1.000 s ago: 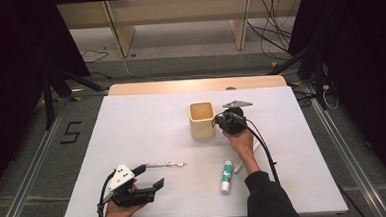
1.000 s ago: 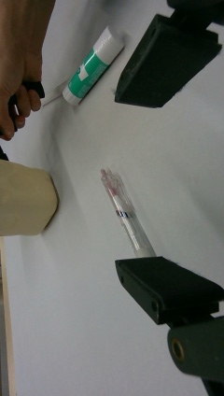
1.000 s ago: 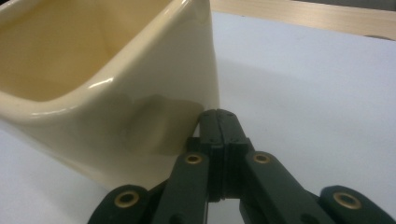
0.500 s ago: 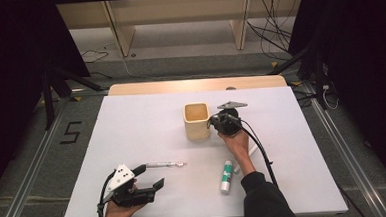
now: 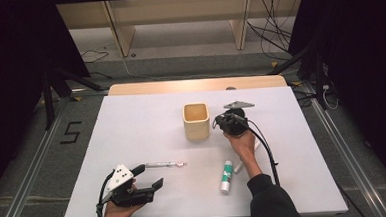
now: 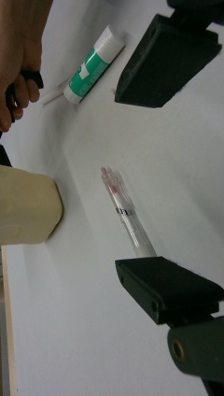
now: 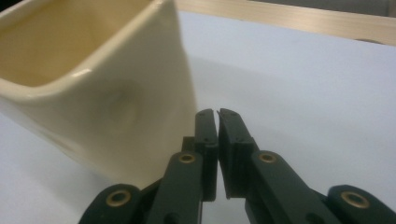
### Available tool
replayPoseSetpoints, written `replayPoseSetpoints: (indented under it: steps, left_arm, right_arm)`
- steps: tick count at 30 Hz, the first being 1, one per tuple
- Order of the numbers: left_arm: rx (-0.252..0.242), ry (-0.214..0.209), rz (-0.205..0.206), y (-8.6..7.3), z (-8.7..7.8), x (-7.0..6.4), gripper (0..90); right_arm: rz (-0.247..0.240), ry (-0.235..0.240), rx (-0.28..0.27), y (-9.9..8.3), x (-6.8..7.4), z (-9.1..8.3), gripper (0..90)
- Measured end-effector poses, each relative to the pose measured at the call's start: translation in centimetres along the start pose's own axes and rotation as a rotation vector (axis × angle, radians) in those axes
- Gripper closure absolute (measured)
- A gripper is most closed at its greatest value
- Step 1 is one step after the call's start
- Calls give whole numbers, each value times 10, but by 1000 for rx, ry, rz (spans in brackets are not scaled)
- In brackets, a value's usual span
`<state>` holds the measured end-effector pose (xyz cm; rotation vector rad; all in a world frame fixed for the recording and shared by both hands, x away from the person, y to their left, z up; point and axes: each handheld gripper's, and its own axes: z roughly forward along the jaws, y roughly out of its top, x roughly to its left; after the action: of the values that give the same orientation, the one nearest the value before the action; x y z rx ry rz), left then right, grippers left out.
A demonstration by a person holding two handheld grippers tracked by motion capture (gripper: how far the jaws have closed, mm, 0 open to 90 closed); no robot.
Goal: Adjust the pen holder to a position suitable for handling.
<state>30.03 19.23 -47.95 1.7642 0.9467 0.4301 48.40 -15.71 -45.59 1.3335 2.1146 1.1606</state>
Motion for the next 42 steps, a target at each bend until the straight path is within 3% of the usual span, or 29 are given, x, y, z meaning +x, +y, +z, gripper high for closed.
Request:
replayPoseSetpoints:
  steps: [4, 8, 13, 18, 24, 28, 31, 42]
  left_arm:
    - [3, 2, 0, 0, 0, 0, 162]
    - [9, 6, 3, 1, 0, 1, 162]
    - [9, 7, -10, 2, 1, 3, 162]
    - [42, 7, 6, 7, 2, 6, 162]
    - [112, 19, 36, 18, 5, 12, 163]
    - [185, 26, 75, 28, 11, 19, 164]
    - [218, 26, 85, 33, 16, 22, 165]
    - [314, 35, 160, 46, 28, 29, 171]
  right_arm:
    - [5, -5, -29, -2, -6, -13, 827]
    - [-30, 1, -57, -8, -9, -38, 725]
    - [-48, 50, -86, -16, -7, -64, 617]
    - [-55, 97, -105, -28, -6, -88, 530]
    - [-51, 145, -120, -44, -5, -111, 455]
    - [-53, 199, -124, -58, -2, -123, 393]
    - [-90, 211, -111, -67, 3, -130, 357]
    - [-73, 242, -133, -87, 10, -145, 328]
